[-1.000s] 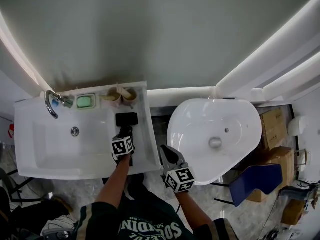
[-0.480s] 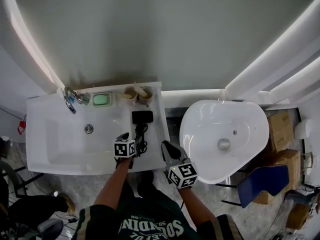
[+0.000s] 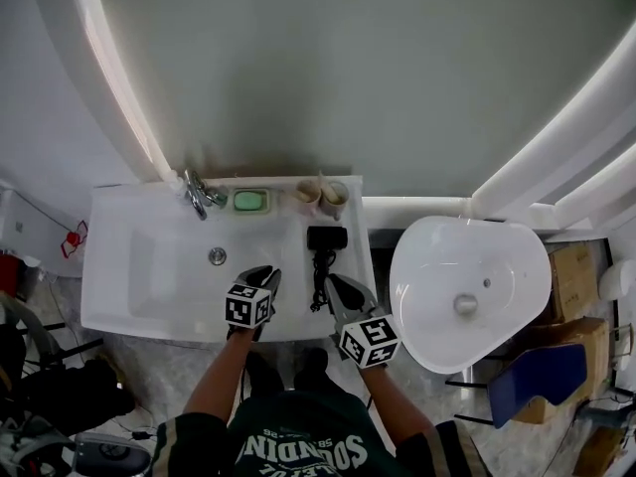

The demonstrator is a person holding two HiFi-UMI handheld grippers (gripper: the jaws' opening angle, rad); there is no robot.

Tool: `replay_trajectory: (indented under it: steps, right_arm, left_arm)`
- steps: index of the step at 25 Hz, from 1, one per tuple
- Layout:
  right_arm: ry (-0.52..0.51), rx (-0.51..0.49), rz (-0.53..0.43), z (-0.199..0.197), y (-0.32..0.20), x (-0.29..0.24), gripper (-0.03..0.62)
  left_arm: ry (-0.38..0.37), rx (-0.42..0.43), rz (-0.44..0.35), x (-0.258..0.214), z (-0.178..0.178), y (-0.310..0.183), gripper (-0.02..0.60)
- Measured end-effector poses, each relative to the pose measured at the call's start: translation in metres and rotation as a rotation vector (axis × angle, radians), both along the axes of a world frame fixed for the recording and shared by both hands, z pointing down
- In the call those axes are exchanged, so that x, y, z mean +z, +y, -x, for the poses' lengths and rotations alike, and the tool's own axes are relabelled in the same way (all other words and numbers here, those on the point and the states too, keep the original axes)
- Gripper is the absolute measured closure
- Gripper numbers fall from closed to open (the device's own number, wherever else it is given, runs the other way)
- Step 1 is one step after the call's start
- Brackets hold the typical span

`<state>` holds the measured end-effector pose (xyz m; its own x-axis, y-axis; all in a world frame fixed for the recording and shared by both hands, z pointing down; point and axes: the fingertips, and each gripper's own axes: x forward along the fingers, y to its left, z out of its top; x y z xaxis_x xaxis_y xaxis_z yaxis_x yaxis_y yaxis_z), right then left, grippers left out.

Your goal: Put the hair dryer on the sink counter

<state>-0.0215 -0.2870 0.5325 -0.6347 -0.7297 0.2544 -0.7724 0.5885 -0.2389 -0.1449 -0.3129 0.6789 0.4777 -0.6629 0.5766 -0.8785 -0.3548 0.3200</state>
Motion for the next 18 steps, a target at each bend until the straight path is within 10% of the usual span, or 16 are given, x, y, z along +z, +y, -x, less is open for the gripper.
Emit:
replay_trajectory:
  steps: [4,18]
  right_arm:
    - [-0.005,-0.028,-0.029,0.030,0.004,-0.012,0.591]
    - [0.018,-0.005,-0.144,0.087,0.010,-0.046,0.591]
  left_arm:
    - [-0.096,0.022,-0.079,-0.022,0.032,0.012,0.529]
    - [-0.100,-0.018,-0.307,-0.110,0.107,0.044,0.531]
